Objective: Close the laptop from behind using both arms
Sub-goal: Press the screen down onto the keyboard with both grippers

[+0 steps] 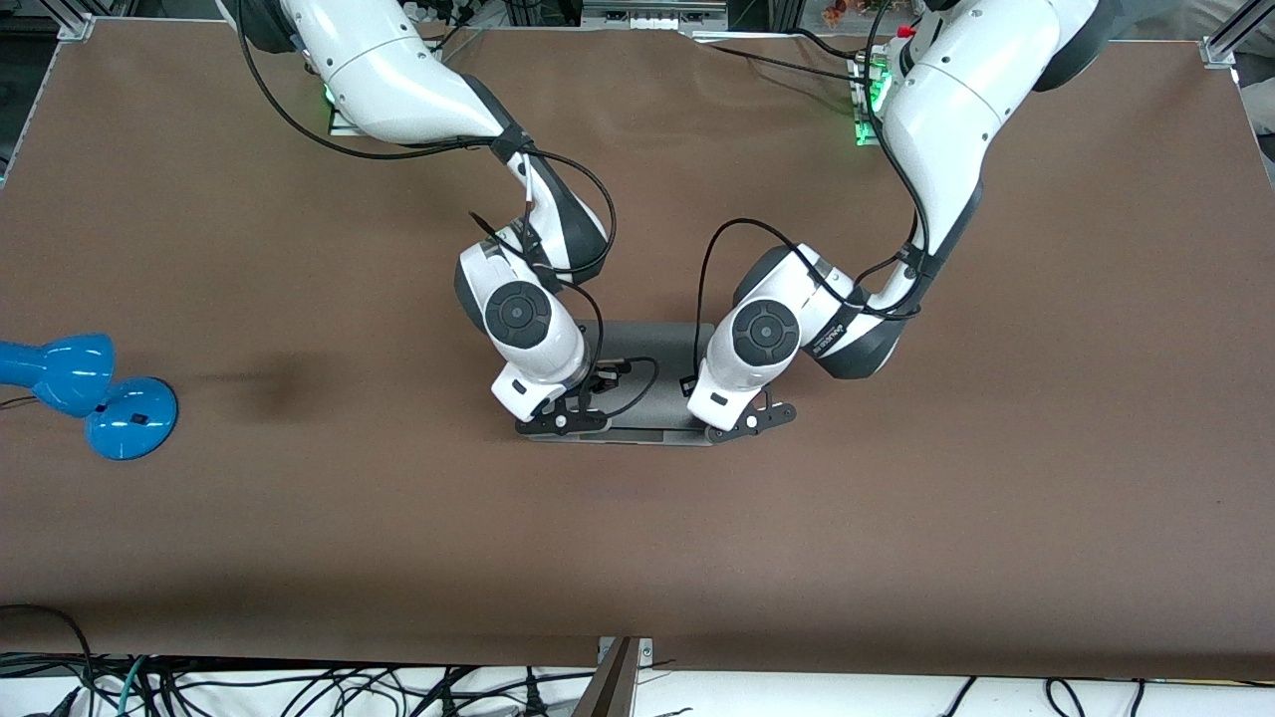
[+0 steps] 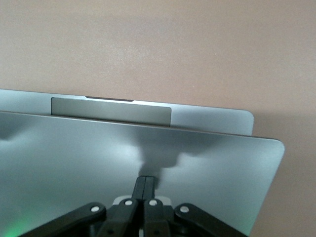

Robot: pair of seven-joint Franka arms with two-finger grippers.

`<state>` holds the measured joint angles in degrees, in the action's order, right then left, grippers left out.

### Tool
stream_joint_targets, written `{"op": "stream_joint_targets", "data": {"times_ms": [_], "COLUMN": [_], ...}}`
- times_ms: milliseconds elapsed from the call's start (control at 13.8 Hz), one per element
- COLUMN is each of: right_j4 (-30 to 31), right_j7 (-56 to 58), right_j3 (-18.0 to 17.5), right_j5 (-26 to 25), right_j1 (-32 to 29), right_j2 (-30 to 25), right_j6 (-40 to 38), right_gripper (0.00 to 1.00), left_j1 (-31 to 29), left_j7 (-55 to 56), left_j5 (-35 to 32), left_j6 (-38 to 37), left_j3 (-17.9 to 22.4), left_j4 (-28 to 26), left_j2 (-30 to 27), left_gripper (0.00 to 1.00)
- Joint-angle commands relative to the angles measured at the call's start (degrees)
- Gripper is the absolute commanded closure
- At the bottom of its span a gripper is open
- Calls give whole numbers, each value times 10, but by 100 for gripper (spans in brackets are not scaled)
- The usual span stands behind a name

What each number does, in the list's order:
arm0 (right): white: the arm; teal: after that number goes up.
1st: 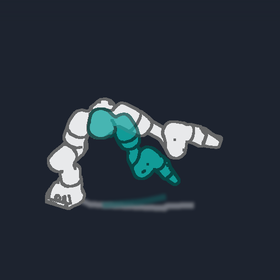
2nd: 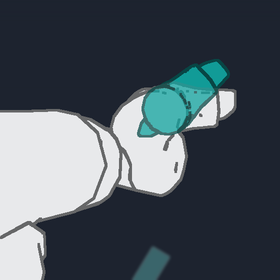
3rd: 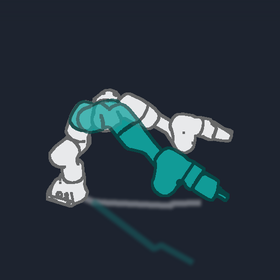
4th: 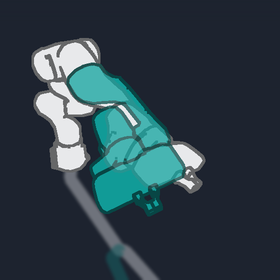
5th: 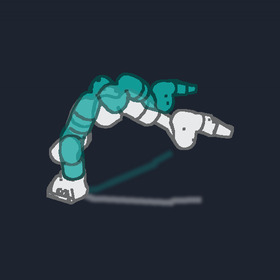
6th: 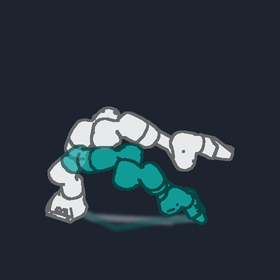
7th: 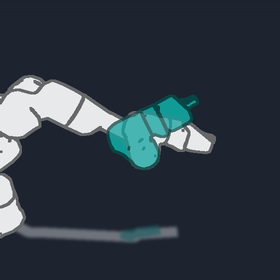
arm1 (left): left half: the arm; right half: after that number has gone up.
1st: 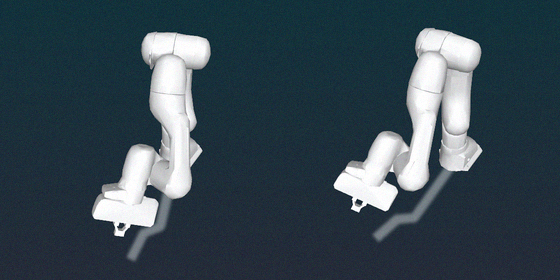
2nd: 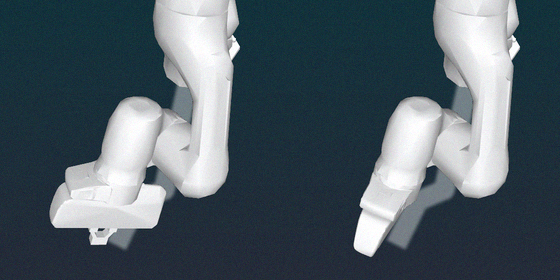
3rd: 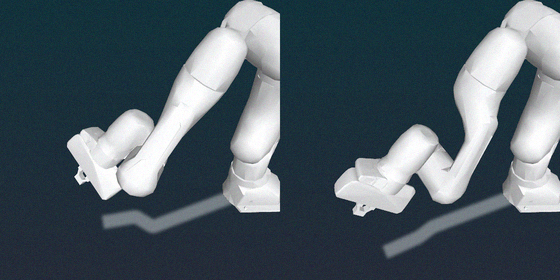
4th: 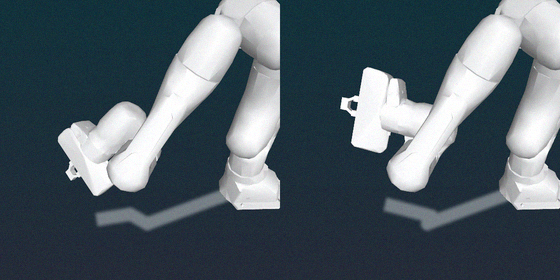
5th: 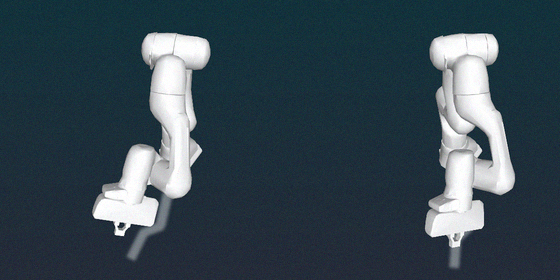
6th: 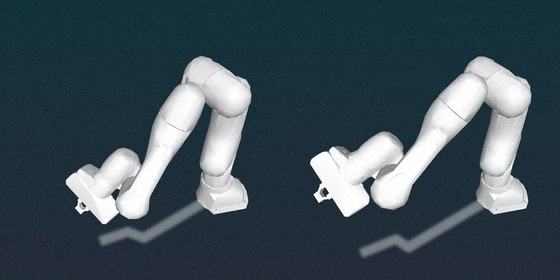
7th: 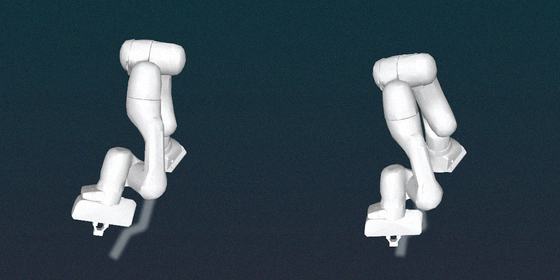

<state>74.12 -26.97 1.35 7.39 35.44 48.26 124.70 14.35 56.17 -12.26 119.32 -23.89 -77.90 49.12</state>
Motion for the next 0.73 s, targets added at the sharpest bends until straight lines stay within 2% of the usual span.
{"op": "stream_joint_targets", "data": {"times_ms": [0,655], "right_j4": [-5,-5], "right_j7": [9,22], "right_j3": [1,8], "right_j5": [-8,-8], "right_j1": [0,0], "right_j2": [7,28], "right_j6": [12,44], "right_gripper": [100,100], "left_j1": [13,29], "left_j7": [18,18], "left_j5": [-32,-33], "left_j6": [-5,-4], "left_j3": [2,13], "left_j4": [34,69], "left_j2": [25,62], "left_gripper": [100,100]}}
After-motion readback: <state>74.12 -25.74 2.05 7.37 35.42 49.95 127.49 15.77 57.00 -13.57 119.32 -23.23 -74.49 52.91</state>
